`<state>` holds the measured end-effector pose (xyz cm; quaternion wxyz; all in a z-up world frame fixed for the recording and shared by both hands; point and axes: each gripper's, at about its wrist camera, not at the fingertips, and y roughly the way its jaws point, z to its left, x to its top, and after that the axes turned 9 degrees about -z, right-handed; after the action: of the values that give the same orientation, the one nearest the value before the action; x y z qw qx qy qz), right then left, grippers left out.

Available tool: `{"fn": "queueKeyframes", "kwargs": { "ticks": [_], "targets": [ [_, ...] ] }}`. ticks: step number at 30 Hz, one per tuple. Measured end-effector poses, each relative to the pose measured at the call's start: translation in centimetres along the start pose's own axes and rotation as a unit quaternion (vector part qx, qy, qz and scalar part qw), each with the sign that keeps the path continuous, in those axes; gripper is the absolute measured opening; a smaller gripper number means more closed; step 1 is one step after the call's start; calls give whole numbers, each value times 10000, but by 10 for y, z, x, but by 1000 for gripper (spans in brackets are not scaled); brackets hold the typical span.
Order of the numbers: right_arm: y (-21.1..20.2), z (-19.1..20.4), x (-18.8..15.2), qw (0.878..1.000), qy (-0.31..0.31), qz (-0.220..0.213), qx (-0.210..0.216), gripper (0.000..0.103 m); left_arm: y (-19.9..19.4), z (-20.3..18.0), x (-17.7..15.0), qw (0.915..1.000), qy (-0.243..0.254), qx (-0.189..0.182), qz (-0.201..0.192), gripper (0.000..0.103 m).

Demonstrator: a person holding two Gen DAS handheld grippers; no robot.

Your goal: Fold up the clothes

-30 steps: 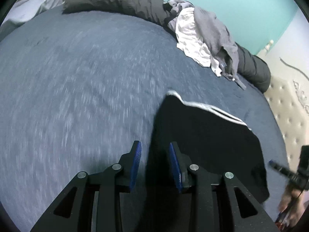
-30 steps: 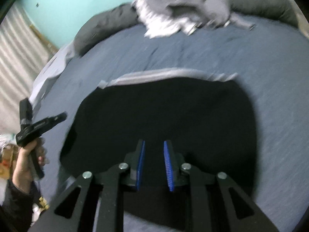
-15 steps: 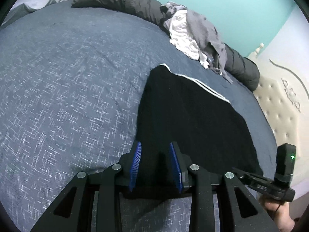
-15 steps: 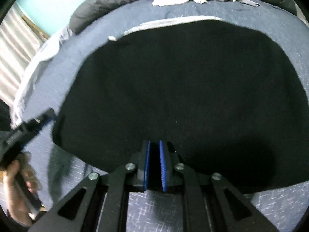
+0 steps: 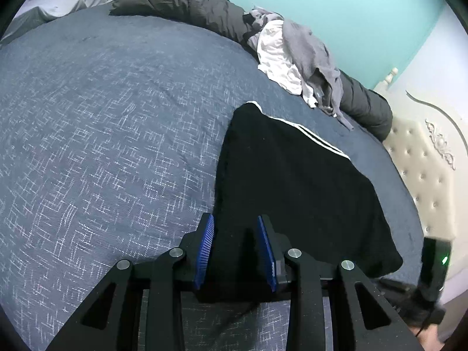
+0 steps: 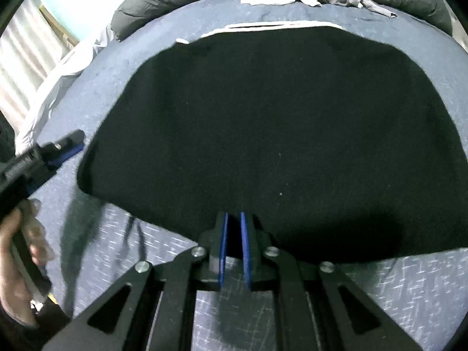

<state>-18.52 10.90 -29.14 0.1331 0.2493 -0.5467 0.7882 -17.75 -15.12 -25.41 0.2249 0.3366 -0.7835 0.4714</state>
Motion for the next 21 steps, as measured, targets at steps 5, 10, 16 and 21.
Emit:
{"fn": "queueKeyframes", "kwargs": {
  "ticks": [5,10,16,21],
  "targets": [
    [-3,3,-4,9999,-75,-19,-117,4,-5,1,-1,10000,-37,-22,-21,34],
    [-7,1,-7,10000,-34,-10,-41,4,-10,5,-2,9998,-171,-97,-12,34],
    [-16,-11,-3,9990,373,-107,242,4,-19,9,-4,9989,-343,-326,45,50],
    [-59,-46,4,9943,751,-740,179,4,-25,19,-10,9971,-587,-429,214,50]
  ]
}}
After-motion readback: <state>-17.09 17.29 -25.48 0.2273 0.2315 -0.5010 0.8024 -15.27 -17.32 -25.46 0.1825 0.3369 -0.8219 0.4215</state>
